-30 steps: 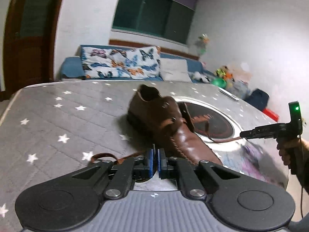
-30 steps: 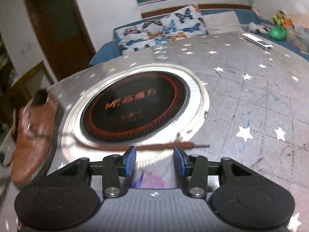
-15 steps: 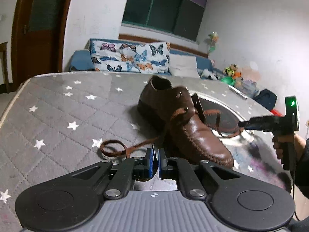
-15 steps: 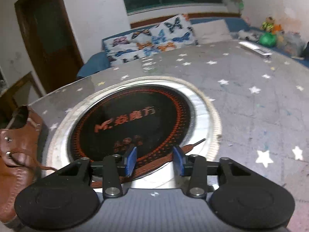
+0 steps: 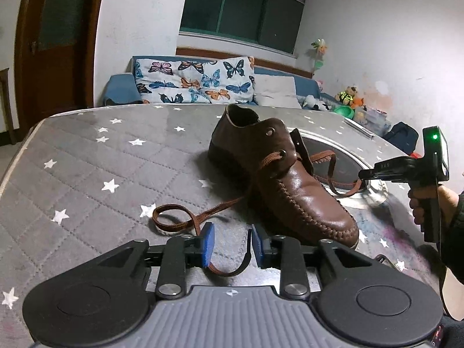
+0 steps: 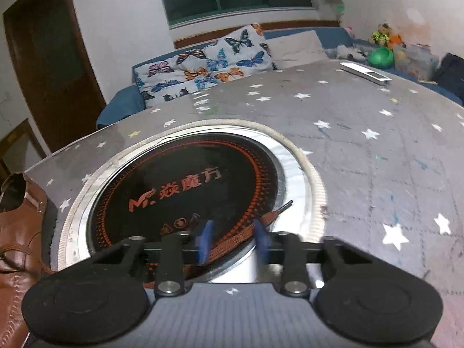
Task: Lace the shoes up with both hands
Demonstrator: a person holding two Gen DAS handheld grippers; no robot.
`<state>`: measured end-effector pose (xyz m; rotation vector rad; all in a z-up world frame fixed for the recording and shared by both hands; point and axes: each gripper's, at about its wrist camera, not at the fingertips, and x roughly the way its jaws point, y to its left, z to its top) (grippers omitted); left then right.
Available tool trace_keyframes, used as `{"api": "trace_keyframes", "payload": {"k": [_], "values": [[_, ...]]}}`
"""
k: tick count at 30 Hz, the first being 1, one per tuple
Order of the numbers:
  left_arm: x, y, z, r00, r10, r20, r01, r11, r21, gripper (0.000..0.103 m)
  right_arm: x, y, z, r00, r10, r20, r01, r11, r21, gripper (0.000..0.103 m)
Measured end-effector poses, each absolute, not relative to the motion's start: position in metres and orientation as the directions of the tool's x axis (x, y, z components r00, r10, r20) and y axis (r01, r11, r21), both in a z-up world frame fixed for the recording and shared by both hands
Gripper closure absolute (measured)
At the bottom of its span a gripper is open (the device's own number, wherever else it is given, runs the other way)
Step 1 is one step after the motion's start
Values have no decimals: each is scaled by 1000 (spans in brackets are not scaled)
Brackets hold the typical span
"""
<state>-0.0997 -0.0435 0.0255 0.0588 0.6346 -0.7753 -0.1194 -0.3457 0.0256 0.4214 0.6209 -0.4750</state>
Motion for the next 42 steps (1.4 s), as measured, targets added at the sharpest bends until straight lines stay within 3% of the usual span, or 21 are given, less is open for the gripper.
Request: {"api": "trace_keyframes", "payload": {"k": [3,11,16,27,42], "values": [[-98,-42,25,542,-630,-556,661,728,-180,72,-115,-343,24,723,-283,-630,518,826,223,101],[-97,-40,29,555,-630,-544,657,733,-178,69,-100,-322,24,795,-122,-594,300,930,211,101],[-96,-39,29,557,-632,-539,659,731,-176,68,-109,-319,30,770,-183,-611,388,895,222,88],[-96,-39,28,562,-628,-539,651,737,-179,66,-105,-336,25,767,-176,-617,438,847,303,82],[-93,-38,25,563,-619,-548,638,747,-188,64,-39,-298,27,796,-9,-605,171,963,209,83]]}}
